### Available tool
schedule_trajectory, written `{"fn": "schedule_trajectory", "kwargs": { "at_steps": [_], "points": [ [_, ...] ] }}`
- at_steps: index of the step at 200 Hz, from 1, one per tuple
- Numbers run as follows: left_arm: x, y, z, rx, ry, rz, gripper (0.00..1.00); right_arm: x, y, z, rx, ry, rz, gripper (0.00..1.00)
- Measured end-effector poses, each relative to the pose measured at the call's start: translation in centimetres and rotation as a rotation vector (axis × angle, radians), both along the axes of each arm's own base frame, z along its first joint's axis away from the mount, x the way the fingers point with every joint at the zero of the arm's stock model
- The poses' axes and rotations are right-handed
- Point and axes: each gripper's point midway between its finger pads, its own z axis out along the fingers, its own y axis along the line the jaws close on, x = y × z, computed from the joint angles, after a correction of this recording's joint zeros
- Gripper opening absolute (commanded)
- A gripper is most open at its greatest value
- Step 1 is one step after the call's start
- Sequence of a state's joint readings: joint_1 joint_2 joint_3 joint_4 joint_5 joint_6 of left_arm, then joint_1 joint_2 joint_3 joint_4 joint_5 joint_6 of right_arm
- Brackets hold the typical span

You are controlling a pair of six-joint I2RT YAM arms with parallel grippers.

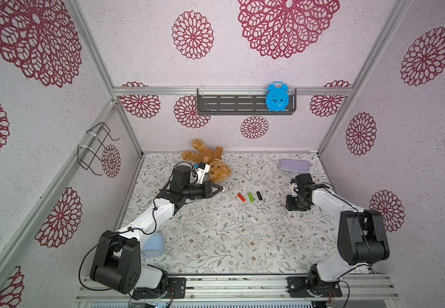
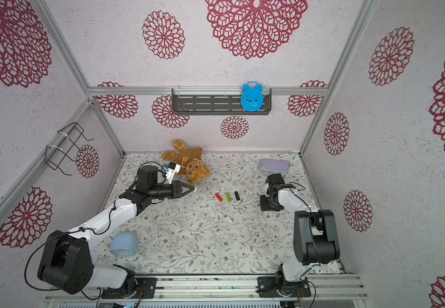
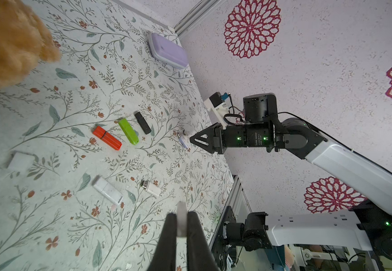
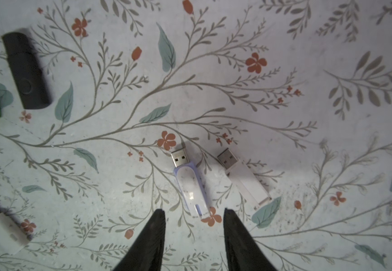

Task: Close the usb drive cover
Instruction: Pick up the USB drive from the center of the board.

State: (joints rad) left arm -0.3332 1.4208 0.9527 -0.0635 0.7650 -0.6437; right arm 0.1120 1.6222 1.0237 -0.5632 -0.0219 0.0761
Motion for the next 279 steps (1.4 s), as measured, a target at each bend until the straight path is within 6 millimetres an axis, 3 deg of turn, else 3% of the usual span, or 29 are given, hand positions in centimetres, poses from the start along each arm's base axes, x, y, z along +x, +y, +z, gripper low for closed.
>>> {"fn": "schedule_trajectory", "kwargs": {
  "at_steps": [72, 215, 279],
  "points": [
    [-0.1, 0.0, 0.0, -0.001, 0.001, -0.004, 0.09, -0.3, 1.3, -2.6, -0.093, 0.102, 0.106, 0.44],
    [-0.1, -0.1, 0.0, 0.001, -0.001, -0.009, 0.09, -0.5, 1.2, -3.0, -0.141, 0.127, 0.124, 0.43],
    [-0.1, -0.1, 0.0, 0.002, 0.003, -0.010, 0.09, 0.0, 1.5, -3.3, -0.128, 0.137, 0.121, 0.34]
  ]
}}
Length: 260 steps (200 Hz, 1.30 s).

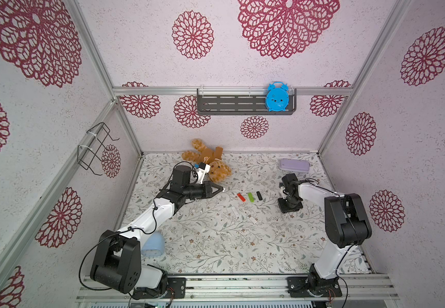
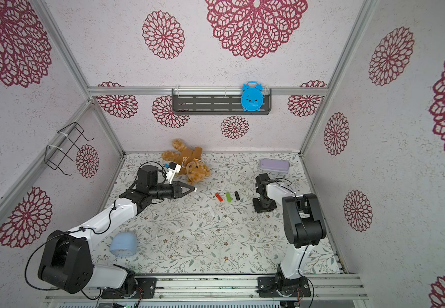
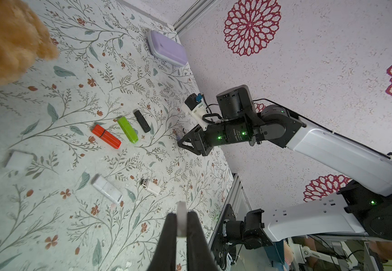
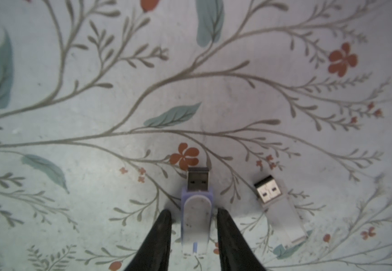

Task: Close the usb drive cover
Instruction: Pick up the USB drive from the center of the board.

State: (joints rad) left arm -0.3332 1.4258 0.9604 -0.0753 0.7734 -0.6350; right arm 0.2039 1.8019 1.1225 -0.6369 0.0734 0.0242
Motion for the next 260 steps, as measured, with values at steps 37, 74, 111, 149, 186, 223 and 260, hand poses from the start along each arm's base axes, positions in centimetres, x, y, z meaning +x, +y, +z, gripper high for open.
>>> {"fn": "schedule_trajectory", "kwargs": {
  "at_steps": [37, 74, 111, 149, 186, 223, 260],
  "points": [
    [0.0, 0.0, 0.1, 0.001, -0.001, -0.004, 0.09, -0.1, 0.2, -0.1, 0.013, 0.006, -0.001, 0.29],
    [0.0, -0.1, 0.2, 0.005, -0.003, -0.007, 0.09, -0.2, 0.2, -0.1, 0.012, 0.011, -0.001, 0.25],
    [0.2, -0.1, 0.6, 0.003, -0.014, -0.008, 0.09, -0.6, 0.1, -0.1, 0.011, 0.013, 0.000, 0.22],
    [0.2, -0.1, 0.3, 0.005, -0.007, -0.008, 0.09, -1.5, 0.9, 0.3, 0.016, 0.010, 0.027, 0.19],
    [0.4, -0.2, 0.1, 0.008, -0.001, -0.008, 0.09, -1.7, 4.1, 2.7, 0.036, -0.063, 0.113, 0.19],
    [0.7, -0.3, 0.1, 0.007, -0.001, -0.007, 0.09, -1.9, 7.7, 5.2, 0.069, -0.136, 0.194, 0.19],
    [0.7, -0.4, 0.0, 0.004, 0.004, -0.014, 0.09, -2.3, 11.5, 8.1, 0.125, -0.251, 0.304, 0.19]
  ]
}}
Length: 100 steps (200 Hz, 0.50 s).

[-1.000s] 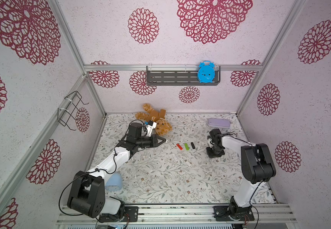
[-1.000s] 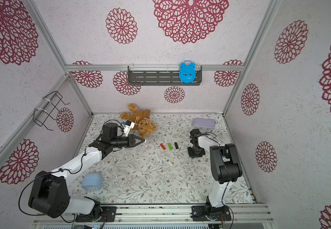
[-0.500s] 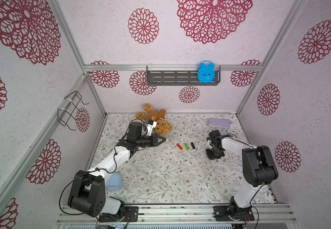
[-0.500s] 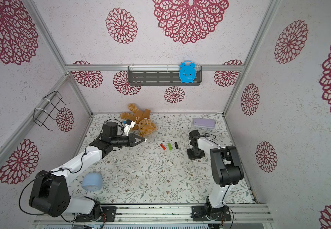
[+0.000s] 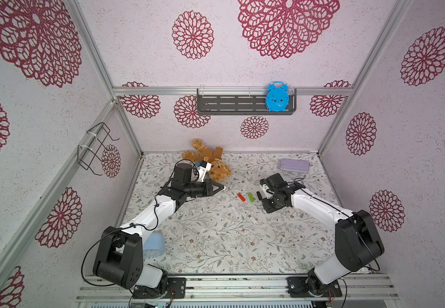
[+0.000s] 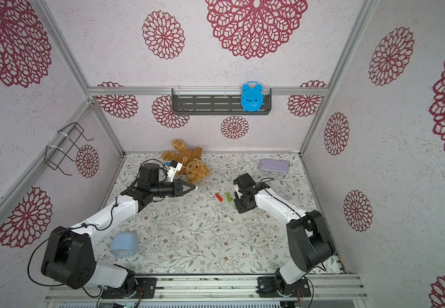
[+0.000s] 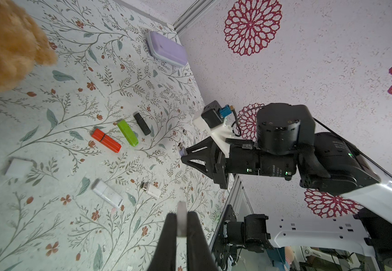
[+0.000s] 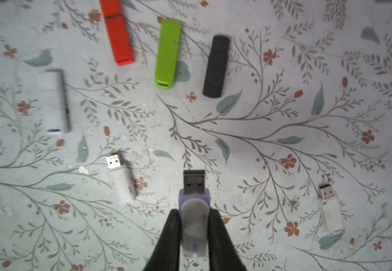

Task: Close the usb drive cover
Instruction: Pick up the USB drive from the center of the board, then close the cover of the USB drive.

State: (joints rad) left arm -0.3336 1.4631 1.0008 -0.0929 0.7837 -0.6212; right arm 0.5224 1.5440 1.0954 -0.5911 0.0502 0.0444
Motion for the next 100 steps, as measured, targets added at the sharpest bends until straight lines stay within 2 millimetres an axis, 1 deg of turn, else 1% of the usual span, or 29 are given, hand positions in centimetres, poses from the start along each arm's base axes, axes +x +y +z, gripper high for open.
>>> {"fn": "schedule_trajectory", "kwargs": {
  "at_steps": [23, 45, 68, 100],
  "points": [
    [0.1, -0.3, -0.2, -0.007, 0.012, -0.017, 0.09, -0.9, 2.8, 2.5, 0.057, -0.113, 0.104, 0.20],
    [0.0, -0.5, -0.3, -0.015, 0.024, -0.036, 0.09, -2.1, 5.1, 4.1, 0.084, -0.189, 0.215, 0.20],
    [-0.1, -0.9, -0.3, -0.025, 0.039, -0.065, 0.09, -2.9, 7.3, 5.0, 0.090, -0.241, 0.319, 0.20],
    [-0.6, -1.5, -0.9, -0.026, 0.068, -0.107, 0.09, -4.1, 9.3, 5.4, 0.088, -0.273, 0.421, 0.20]
  ]
}}
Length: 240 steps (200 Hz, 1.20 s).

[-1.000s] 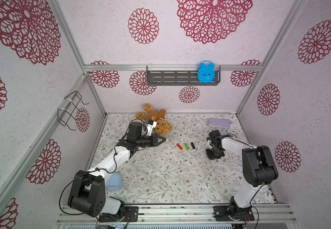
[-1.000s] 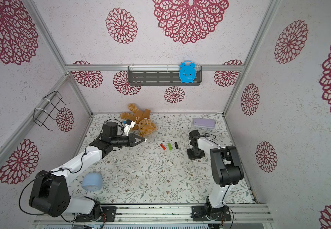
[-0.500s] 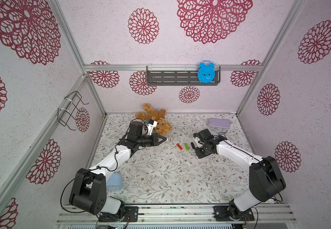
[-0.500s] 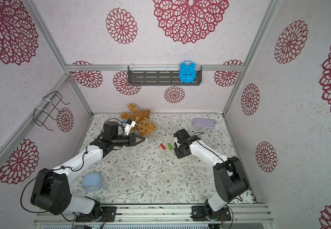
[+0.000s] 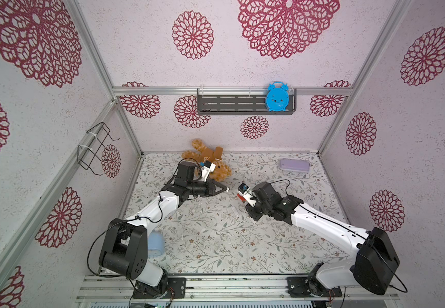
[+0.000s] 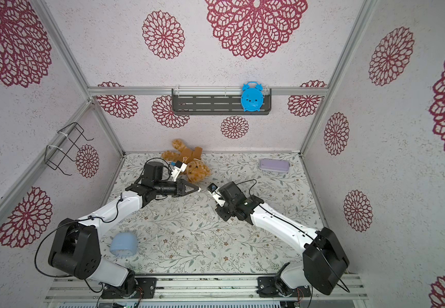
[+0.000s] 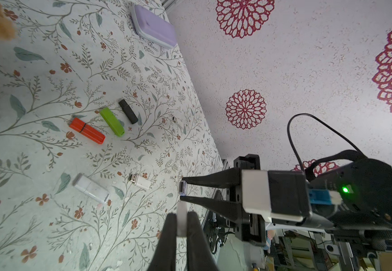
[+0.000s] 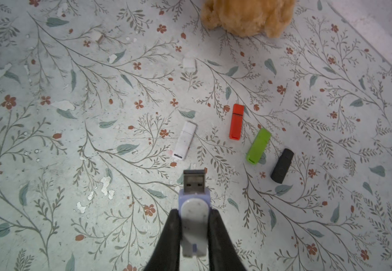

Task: Close the usb drive cover
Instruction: Close the cover of the USB drive.

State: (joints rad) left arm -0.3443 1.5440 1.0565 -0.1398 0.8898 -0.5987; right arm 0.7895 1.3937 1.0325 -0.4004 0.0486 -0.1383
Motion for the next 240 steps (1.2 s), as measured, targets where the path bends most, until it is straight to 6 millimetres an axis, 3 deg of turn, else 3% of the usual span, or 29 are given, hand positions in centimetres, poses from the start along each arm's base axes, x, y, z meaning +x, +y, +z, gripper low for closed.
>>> {"fn": "schedule_trajectory", "kwargs": {
  "at_steps": [33, 90, 240],
  "points": [
    [-0.9, -0.8, -0.7, 0.004, 0.026, -0.049, 0.09, -0.8, 1.4, 0.7, -0.001, -0.024, 0.062, 0.20],
    [-1.8, -1.3, -1.2, 0.021, 0.047, -0.102, 0.09, -0.5, 2.8, 2.9, 0.016, -0.079, 0.086, 0.20],
    [-2.0, -1.7, -1.0, 0.019, 0.041, -0.114, 0.09, 0.2, 4.0, 3.1, 0.036, -0.105, 0.088, 0.20]
  ]
}}
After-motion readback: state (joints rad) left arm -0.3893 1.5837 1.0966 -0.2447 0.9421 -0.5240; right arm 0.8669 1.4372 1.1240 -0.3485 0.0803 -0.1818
